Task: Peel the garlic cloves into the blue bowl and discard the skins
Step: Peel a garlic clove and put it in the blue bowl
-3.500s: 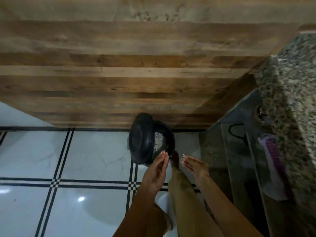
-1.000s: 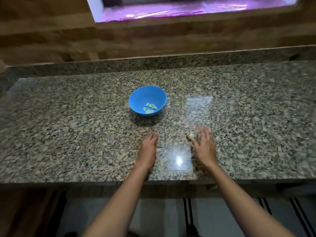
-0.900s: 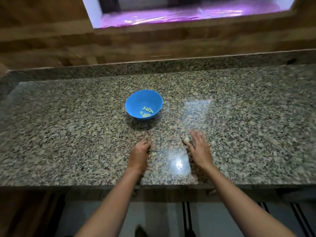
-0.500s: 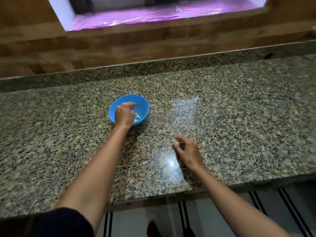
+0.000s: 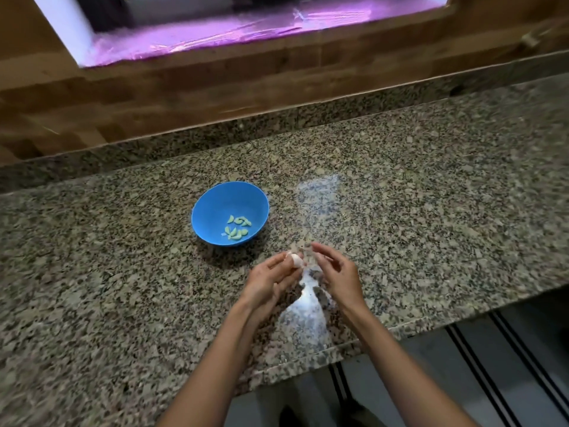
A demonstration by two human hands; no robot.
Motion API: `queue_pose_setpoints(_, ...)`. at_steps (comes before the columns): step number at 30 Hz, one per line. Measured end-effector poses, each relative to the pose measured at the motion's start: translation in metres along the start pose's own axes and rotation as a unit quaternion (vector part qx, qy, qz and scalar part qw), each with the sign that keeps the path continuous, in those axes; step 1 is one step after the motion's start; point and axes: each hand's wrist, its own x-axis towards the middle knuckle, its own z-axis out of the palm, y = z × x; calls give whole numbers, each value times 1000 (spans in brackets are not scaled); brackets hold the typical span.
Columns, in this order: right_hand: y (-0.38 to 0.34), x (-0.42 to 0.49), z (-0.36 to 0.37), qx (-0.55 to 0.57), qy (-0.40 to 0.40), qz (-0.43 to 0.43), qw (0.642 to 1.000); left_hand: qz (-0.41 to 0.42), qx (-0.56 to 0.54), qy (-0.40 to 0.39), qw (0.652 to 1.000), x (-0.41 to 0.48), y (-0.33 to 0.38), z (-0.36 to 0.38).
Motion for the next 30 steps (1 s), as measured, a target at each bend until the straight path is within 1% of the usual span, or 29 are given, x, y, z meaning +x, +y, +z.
queue_pose_setpoints(3,-5,-1,-4,57,-62,67,994,-11,-27,-43,999,-3,0,10)
queue_pose_setpoints(5,-10,-1,-6,104,-79,99,987,4,-21,-27,999,-1,-2,16)
queue_pose_setpoints(9,-17,3,-18,152,-85,112,978,36,-5,16,999,2,-9,26)
queue_pose_setpoints(12,-18,5,-26,138,-86,106,981,69,13,54,996,2,-16,35)
queue_pose_setpoints(14,-17,5,-29,133,-70,96,984,99,42,79,991,2,-21,38)
queue_pose_setpoints(17,-14,7,-32,135,-56,109,983,122,106,89,983,-2,-24,40)
queue_pose_setpoints(20,-13,11,-34,126,-85,131,980,159,194,101,963,-7,-24,43)
queue_pose_setpoints(22,-14,11,-34,125,-119,140,975,191,273,111,936,-8,-23,43)
queue_pose_setpoints(24,-14,11,-34,123,-129,143,974,214,342,115,908,-9,-22,44)
queue_pose_setpoints(27,-12,14,-33,130,-121,155,972,232,394,121,881,-8,-21,45)
queue_pose_setpoints(30,-15,17,-33,137,-123,172,968,239,412,123,871,-6,-21,44)
